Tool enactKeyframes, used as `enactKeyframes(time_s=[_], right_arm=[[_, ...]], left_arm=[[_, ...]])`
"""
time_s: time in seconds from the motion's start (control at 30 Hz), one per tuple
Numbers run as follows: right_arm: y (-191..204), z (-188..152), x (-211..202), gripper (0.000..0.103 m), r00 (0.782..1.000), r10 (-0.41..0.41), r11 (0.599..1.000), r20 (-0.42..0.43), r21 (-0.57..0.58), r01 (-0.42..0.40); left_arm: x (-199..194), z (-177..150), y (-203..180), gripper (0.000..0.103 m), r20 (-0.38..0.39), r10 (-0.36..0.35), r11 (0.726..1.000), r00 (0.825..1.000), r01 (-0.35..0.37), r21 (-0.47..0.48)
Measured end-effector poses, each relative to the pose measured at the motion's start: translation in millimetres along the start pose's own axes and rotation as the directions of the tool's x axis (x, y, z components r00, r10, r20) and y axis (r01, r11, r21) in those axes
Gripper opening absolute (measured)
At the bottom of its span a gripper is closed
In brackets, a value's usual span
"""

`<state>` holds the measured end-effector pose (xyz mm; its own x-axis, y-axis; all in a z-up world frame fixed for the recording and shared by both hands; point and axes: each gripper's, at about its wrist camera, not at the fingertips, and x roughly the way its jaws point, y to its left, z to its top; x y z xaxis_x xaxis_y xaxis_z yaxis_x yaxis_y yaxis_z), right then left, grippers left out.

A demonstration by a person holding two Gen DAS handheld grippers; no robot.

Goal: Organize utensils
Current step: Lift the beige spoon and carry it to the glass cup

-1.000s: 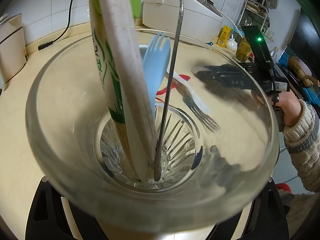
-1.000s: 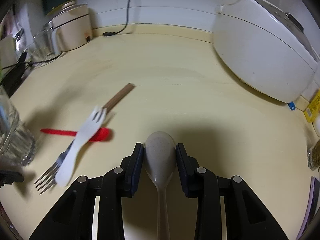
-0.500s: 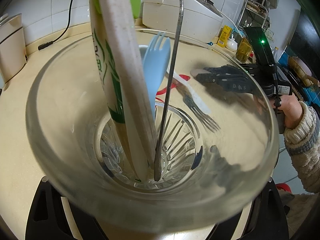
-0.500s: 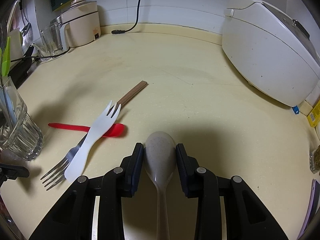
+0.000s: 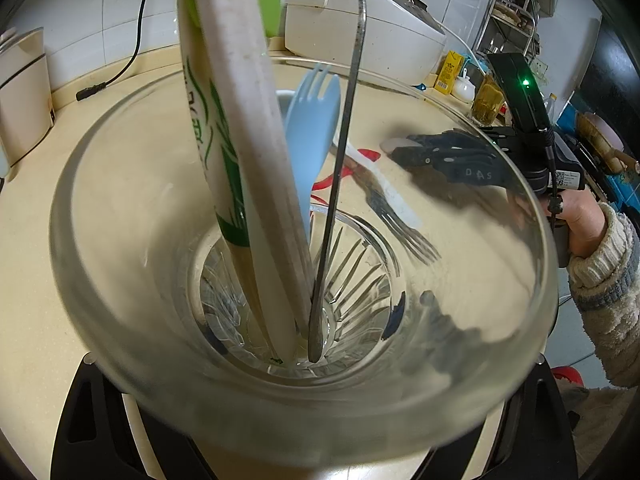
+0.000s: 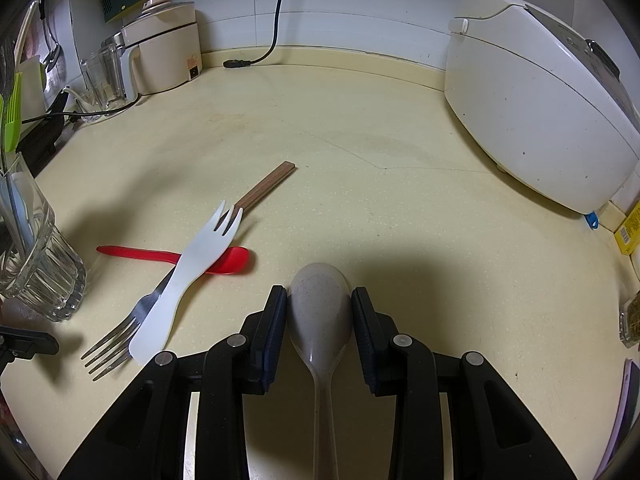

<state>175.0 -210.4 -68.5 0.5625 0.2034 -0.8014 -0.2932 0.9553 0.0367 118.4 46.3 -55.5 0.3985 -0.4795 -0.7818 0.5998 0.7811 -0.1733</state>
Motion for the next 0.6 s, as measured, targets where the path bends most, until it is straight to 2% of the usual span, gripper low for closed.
enactKeyframes(time_s=[0.6], right_arm=[[-0.1,0.9,1.1,0.033,1.000,0.001,1.000,-0.002,-0.002,-0.001]], left_arm=[[3.1,1.0,-6.5,0.091,-0.004,0.014,1.000,1.000,-0.014,0.011]])
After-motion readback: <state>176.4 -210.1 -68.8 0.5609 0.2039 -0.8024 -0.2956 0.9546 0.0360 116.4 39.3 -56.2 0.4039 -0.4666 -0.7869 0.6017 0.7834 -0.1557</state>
